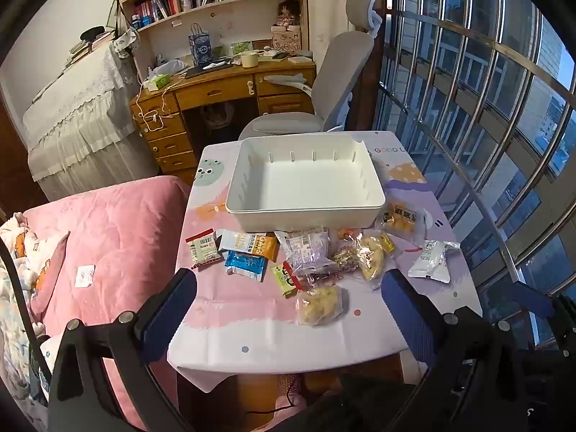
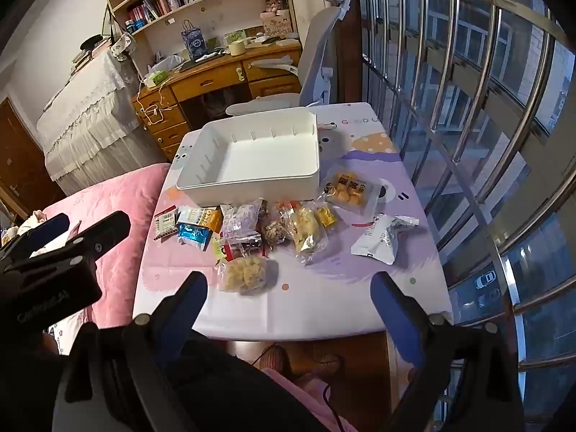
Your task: Organize snacks
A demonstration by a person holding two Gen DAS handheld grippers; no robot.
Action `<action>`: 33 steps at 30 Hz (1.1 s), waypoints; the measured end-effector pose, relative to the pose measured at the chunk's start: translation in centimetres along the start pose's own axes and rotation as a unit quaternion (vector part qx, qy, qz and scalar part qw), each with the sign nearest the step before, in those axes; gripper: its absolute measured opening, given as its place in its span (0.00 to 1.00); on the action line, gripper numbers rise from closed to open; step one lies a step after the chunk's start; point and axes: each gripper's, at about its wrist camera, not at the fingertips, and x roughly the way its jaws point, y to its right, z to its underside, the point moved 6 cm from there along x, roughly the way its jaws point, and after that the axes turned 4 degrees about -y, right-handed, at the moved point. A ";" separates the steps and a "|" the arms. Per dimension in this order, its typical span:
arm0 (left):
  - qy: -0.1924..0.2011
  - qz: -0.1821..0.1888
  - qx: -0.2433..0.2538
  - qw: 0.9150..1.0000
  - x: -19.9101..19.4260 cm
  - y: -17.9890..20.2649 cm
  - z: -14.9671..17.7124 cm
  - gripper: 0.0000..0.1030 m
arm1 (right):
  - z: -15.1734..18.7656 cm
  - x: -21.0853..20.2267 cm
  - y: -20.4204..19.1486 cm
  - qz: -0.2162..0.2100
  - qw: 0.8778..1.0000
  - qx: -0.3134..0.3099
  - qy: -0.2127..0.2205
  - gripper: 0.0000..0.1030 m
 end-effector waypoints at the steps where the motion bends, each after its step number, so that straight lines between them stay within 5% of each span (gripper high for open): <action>1: 0.000 0.000 -0.001 1.000 0.0 0.0 0.0 0.99 | 0.0 0.0 0.0 0.000 1.000 0.000 0.000 0.90; 33: -0.009 0.035 0.019 0.999 0.9 -1.3 -0.4 0.99 | -0.5 0.3 -1.0 0.025 1.000 0.011 -0.001 0.90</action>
